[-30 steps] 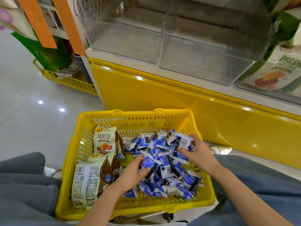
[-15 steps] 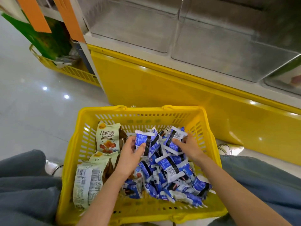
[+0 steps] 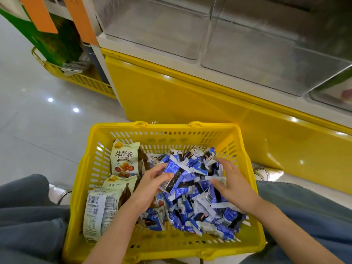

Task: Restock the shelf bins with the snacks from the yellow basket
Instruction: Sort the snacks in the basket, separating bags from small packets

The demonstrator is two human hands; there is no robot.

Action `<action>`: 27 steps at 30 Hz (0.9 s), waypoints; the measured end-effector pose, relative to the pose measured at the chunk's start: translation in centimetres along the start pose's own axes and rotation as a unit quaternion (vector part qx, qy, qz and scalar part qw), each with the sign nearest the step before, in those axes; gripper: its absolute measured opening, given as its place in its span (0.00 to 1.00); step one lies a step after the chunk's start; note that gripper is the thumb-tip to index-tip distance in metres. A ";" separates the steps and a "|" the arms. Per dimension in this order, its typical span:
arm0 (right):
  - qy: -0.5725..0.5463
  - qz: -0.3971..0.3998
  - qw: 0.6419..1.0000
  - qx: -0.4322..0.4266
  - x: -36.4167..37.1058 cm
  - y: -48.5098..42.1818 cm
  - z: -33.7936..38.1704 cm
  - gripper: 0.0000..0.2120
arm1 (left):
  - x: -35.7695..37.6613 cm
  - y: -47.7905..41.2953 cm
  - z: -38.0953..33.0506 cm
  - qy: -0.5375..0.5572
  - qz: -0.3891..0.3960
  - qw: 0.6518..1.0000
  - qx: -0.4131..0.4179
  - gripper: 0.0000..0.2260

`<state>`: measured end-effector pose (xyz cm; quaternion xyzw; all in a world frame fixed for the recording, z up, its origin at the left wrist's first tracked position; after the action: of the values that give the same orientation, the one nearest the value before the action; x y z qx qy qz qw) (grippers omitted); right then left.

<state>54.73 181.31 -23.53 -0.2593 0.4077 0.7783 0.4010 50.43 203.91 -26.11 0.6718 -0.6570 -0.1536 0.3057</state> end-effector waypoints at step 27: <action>-0.035 0.188 0.979 -0.067 10.6 -1.0 4.6 0.13 | -1.5 -0.4 5.4 -0.394 0.025 0.918 -0.048 0.19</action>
<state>49.46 189.94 -29.21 -0.1769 0.3817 0.8739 0.2435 47.26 204.27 -30.81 0.5246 -0.7330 -0.4292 0.0576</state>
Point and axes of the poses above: each hand's wrist, its own y-axis away from the middle knuckle, its own x-axis out of the palm, z = x × y, the point moved 3 cm from there along -y, towards the middle knuckle, and after that the axes turned 2 degrees about y, right-handed, at the moved point
